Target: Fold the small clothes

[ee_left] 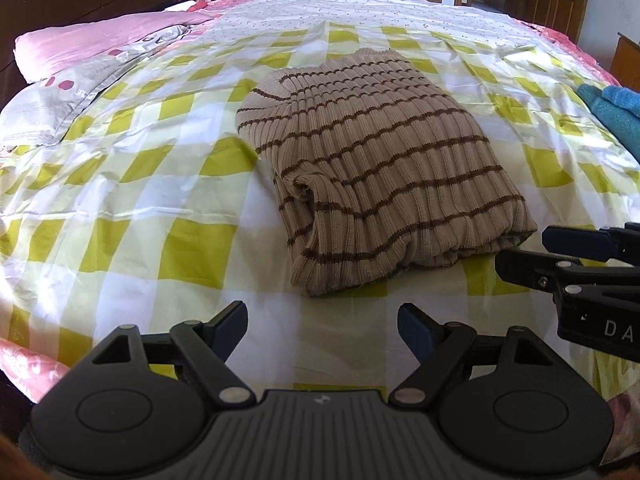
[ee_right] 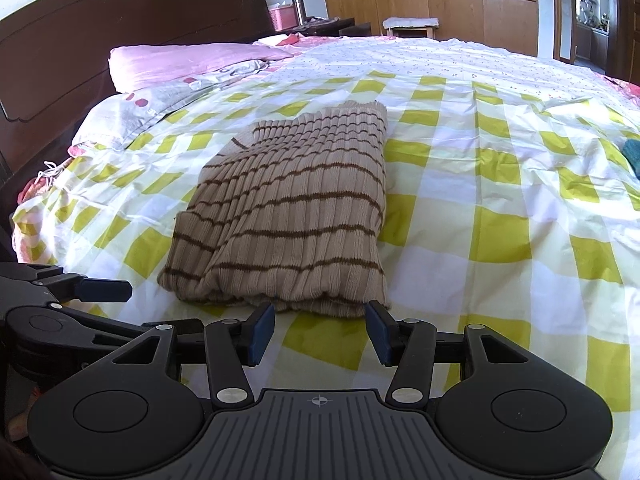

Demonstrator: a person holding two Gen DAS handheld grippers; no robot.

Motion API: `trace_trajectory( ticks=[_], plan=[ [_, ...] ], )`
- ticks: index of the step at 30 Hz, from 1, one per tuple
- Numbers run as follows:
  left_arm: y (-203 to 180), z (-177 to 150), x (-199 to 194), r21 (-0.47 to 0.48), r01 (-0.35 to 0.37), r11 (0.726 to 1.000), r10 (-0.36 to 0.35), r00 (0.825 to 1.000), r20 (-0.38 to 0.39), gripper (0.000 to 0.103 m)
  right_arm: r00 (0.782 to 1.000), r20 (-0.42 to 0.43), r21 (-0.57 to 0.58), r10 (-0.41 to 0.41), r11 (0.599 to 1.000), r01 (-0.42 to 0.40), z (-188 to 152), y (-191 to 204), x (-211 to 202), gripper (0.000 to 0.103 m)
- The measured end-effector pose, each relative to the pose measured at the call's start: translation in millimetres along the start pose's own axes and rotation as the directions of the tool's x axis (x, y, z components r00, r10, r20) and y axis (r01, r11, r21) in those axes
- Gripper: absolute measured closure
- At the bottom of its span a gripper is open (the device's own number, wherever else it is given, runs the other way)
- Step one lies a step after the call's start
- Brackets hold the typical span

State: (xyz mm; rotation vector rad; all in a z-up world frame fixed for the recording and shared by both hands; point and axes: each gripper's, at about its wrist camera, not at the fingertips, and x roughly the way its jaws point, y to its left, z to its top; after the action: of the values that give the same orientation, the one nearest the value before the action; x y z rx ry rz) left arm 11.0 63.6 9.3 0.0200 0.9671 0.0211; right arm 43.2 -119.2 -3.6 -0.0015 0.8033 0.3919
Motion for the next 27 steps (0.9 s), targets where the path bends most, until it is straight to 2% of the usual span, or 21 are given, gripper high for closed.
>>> trace_trajectory(
  ticks=[13, 27],
  plan=[
    [-3.2, -8.0, -4.7, -0.011, 0.019, 1.0, -0.019, 1.0, -0.006, 0.015, 1.0, -0.004, -0.003, -0.006, 1.0, 0.006, -9.3, 1.5, -4.3, 0.052],
    [-3.1, -10.2, -11.3, -0.022, -0.005, 1.0, 0.005, 1.0, 0.025, 0.014, 0.999, -0.034, -0.024, -0.014, 1.0, 0.014, -18.2, 8.3, -1.1, 0.051]
  ],
)
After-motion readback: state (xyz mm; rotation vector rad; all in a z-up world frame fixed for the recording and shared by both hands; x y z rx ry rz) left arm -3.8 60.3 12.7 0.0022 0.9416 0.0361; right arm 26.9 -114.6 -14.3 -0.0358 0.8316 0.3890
